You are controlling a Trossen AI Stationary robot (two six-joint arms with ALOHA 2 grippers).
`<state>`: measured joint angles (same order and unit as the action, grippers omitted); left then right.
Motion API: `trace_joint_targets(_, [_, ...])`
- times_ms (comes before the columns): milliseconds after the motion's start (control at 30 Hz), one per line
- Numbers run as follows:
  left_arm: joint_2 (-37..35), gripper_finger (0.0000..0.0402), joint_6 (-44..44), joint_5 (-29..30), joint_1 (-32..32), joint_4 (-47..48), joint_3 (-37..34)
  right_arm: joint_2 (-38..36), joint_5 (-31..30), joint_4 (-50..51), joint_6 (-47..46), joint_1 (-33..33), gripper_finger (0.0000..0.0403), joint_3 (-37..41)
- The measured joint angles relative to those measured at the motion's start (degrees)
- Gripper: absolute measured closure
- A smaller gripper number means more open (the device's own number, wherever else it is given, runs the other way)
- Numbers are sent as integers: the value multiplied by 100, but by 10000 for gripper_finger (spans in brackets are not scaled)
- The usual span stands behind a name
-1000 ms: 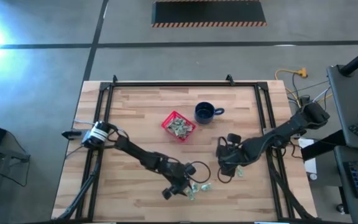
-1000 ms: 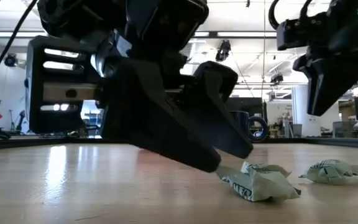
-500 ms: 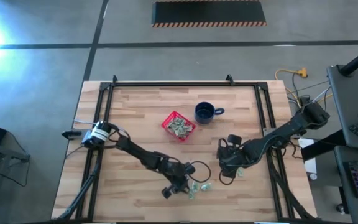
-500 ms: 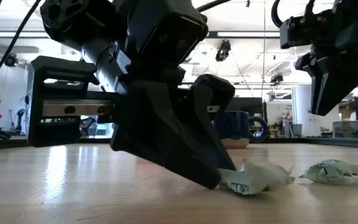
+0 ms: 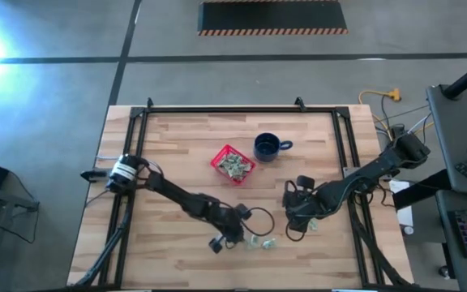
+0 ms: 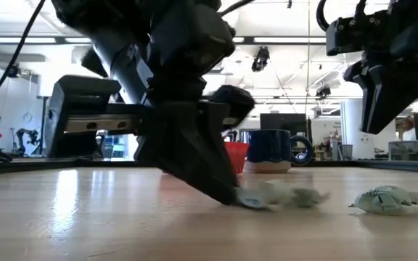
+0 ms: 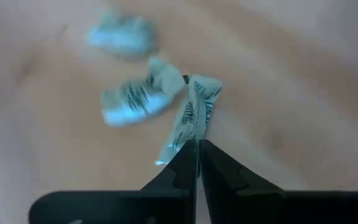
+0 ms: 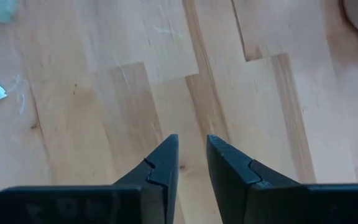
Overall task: Pick and place items into bin
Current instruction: Put the stevia packet into the bin, then put the top right stevia packet into the bin
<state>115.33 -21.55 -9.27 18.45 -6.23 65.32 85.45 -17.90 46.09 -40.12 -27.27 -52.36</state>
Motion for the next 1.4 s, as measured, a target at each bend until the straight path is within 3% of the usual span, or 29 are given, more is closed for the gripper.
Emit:
trace_joint_targets(267, [-818,402,-30,1760,-51,1475,-62,0,-158,-66,2,0,334,4])
trace_joint_targets(367, [-1137,402,-31,2357,-95,1589,-188,0,-299,-106,0,0,331,7])
trace_joint_targets(567, [-1611,402,-45,4472,-310,1631,-487,0,-370,-194,20,0,328,29])
trace_joint_targets(633, [-1706,402,-37,4898,-457,1600,-595,0,-372,-175,17,0,329,44])
trace_joint_targets(1033, [-1707,397,167,4974,-1162,1626,-778,0,-386,-355,4,0,328,85])
trace_joint_targets(1233, [-1712,335,149,4880,-1159,1768,-778,0,-303,-643,0,0,318,310])
trace_joint_targets(1400, [-1741,276,318,4880,-1159,1969,-780,0,212,-481,-351,0,300,417])
